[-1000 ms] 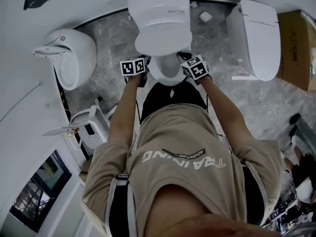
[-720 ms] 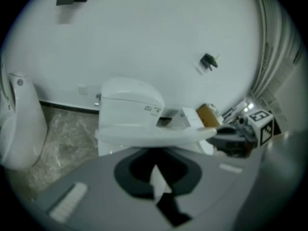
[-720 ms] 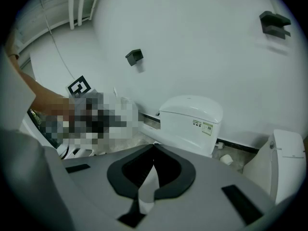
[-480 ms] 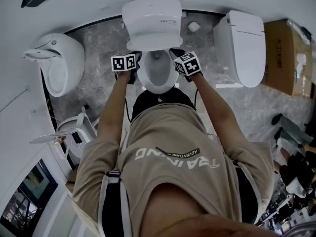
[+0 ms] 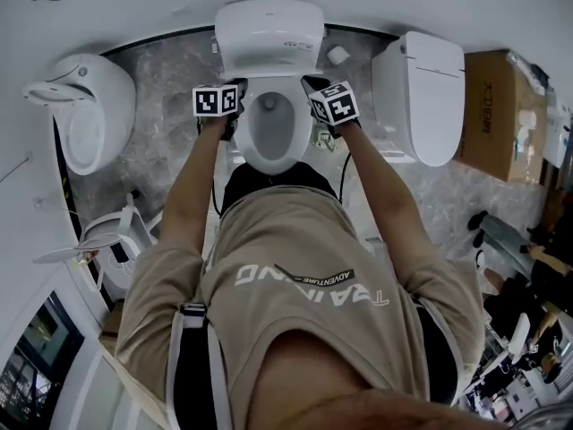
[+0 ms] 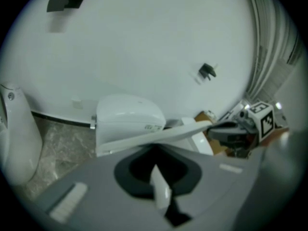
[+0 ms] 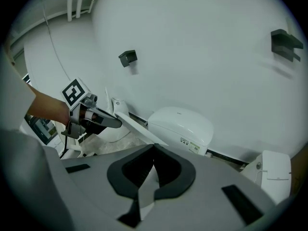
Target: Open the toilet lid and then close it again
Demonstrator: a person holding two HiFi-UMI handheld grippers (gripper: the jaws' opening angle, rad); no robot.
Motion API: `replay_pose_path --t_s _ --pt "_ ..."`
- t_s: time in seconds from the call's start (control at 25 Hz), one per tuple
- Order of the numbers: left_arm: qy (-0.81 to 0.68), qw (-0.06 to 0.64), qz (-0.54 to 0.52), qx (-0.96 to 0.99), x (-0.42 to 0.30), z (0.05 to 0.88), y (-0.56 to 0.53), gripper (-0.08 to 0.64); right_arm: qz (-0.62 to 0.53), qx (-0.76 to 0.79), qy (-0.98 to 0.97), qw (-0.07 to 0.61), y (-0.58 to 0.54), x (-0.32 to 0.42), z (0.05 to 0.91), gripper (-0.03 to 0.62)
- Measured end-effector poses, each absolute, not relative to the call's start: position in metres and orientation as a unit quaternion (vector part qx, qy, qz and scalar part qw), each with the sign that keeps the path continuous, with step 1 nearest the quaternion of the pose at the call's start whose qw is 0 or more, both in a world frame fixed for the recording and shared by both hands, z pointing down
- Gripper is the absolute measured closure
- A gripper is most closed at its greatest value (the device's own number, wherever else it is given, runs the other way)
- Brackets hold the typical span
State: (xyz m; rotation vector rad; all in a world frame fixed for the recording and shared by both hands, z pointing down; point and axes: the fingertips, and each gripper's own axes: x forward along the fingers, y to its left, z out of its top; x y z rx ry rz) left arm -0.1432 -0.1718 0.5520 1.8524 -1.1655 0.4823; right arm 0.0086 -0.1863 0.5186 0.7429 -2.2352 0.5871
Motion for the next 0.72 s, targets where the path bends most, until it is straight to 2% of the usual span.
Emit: replay_pose_path --t_s 0.4,0.72 --pt "-0.468 0.428 0.184 0.751 -0.149 0.548 -0.21 0.557 0.209 0.29 -0.861 0.362 -0.229 0.005 0.513 0.578" --pt "-0.448 0.394 0.226 0.77 -0.157 0.546 -0.246 0.557 0.218 0.319 -0.853 0.351 -0.271 -0.001 0.513 0.578"
